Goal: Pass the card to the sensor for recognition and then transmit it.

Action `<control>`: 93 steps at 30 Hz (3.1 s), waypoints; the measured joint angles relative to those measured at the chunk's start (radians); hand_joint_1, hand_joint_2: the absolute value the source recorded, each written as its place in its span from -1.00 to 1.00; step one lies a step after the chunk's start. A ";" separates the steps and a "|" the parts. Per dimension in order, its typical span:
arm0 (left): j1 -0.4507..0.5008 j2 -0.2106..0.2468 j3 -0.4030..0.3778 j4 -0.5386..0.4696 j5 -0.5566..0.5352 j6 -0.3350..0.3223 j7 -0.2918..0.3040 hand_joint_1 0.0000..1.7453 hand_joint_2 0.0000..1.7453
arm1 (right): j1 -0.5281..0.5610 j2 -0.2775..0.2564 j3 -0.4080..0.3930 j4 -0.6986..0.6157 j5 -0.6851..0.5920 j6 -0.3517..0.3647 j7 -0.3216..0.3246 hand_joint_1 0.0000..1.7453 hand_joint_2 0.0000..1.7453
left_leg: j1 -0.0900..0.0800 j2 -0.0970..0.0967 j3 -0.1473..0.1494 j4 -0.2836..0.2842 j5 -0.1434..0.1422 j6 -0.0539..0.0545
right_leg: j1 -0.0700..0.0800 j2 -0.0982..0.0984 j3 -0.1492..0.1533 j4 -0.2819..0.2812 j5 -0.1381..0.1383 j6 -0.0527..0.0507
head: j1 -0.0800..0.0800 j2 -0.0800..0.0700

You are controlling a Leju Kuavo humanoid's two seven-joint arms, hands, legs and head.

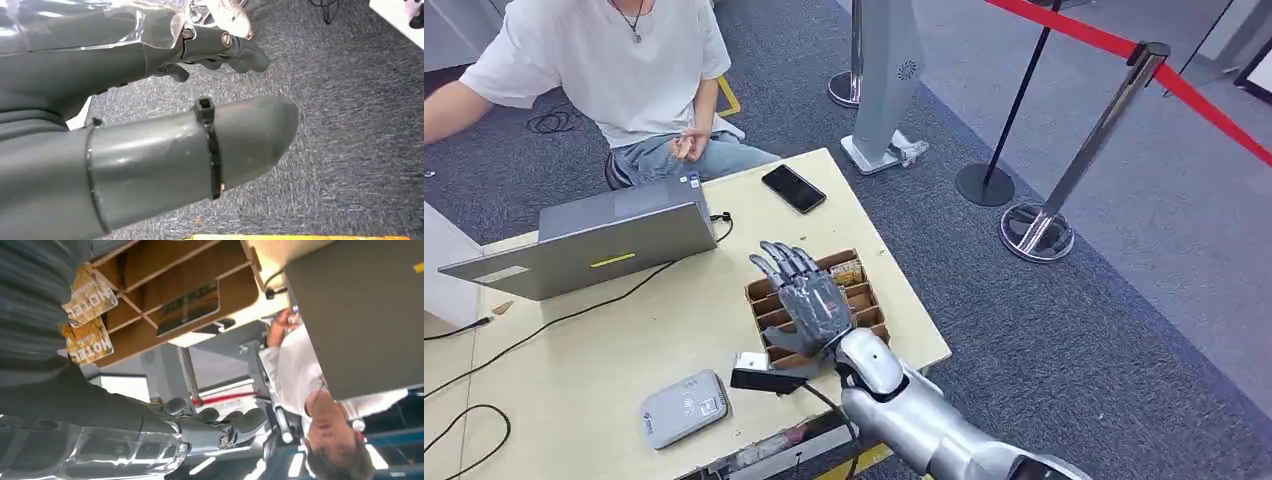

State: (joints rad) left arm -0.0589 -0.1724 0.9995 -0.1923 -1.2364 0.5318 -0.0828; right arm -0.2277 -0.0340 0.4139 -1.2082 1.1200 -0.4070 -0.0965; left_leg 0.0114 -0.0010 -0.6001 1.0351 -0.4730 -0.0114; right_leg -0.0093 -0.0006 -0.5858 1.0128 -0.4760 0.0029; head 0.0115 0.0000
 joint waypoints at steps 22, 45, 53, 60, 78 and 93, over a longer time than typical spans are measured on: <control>0.000 -0.001 0.000 0.000 -0.003 -0.006 -0.003 -1.00 -1.00 | 0.055 -0.094 -0.013 -0.240 0.244 0.248 0.157 -1.00 1.00 | 0.000 0.000 0.000 0.000 0.000 0.000 | 0.000 0.000 0.000 0.000 0.000 0.000 | 0.000 0.000; 0.000 -0.002 0.000 0.000 0.005 -0.014 -0.015 -1.00 -1.00 | -0.053 -0.160 0.097 -0.173 0.155 0.336 0.168 -0.70 1.00 | 0.000 0.000 -0.001 0.000 0.000 0.000 | 0.000 0.000 0.000 0.000 0.000 0.000 | 0.000 0.000; 0.000 -0.002 0.007 0.000 0.017 -0.010 -0.015 -1.00 -1.00 | -0.100 -0.160 0.126 -0.134 0.137 0.346 0.162 -0.36 1.00 | 0.000 0.000 -0.001 0.000 0.000 0.000 | 0.000 0.000 0.000 0.000 0.000 0.000 | 0.000 0.000; 0.000 -0.002 0.018 0.000 0.019 -0.008 -0.015 -1.00 -1.00 | -0.117 -0.160 0.139 -0.114 0.136 0.347 0.161 -0.38 1.00 | 0.000 0.000 -0.001 0.000 0.000 0.000 | 0.000 0.000 0.000 0.000 0.000 0.000 | 0.000 0.000; 0.000 -0.006 0.023 0.000 0.024 -0.004 -0.014 -1.00 -1.00 | -0.121 -0.160 0.152 -0.095 0.130 0.346 0.170 0.04 1.00 | 0.000 0.000 -0.001 0.000 0.000 0.000 | 0.000 0.000 0.000 0.000 0.000 0.000 | 0.000 0.000; 0.000 -0.008 0.023 0.000 0.021 -0.004 -0.015 -1.00 -1.00 | -0.114 -0.166 0.141 -0.095 0.119 0.345 0.181 0.34 1.00 | 0.000 0.000 -0.001 0.000 0.000 0.000 | 0.000 0.000 0.000 0.000 0.000 0.000 | 0.000 0.000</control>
State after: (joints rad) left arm -0.0588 -0.1801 1.0224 -0.1923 -1.2150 0.5276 -0.0977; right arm -0.3420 -0.1995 0.5547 -1.3035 1.2387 -0.0622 0.0843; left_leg 0.0114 -0.0010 -0.6008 1.0351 -0.4730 -0.0113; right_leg -0.0093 -0.0008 -0.5861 1.0128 -0.4761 0.0030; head 0.0114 0.0000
